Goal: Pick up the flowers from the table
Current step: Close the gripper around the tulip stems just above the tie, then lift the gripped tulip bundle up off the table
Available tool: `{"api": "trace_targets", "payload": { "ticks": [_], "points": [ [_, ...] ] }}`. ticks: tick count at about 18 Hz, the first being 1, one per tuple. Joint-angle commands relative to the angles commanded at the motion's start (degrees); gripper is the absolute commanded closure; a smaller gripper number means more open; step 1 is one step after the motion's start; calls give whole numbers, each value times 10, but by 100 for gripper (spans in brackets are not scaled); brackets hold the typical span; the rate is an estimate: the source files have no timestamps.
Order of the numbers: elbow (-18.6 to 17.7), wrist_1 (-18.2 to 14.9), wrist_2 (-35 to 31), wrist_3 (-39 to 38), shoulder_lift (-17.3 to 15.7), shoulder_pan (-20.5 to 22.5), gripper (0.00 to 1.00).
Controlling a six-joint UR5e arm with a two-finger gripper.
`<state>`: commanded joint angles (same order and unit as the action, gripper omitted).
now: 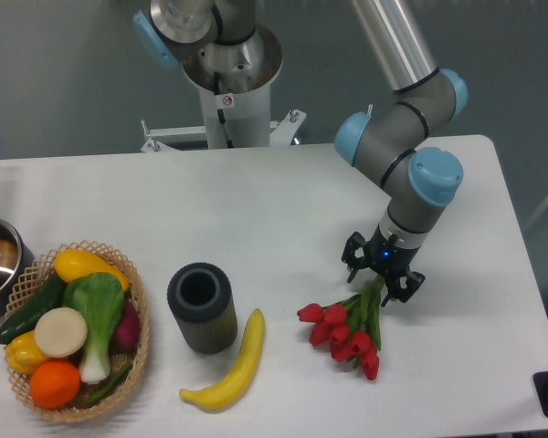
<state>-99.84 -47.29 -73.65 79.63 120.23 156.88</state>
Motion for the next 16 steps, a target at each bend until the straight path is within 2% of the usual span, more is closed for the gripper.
{"api": "trace_targets", "payload": {
  "ticks": [1, 5, 6, 9, 10, 13, 14, 16],
  "points": [
    [0, 0, 0, -1, -1, 0, 50],
    [2, 0, 0, -21, -2, 0, 55],
    [2, 0, 0, -23, -2, 0, 62],
    [3, 0, 0, -24, -3, 0, 64],
    [3, 0, 1, -25, -3, 0, 69],
    [3, -1, 1, -25, -4, 0, 70],
    [3, -1, 1, -31, -4, 0, 75],
    [4, -1, 1, -32, -6, 0, 75]
  ]
}}
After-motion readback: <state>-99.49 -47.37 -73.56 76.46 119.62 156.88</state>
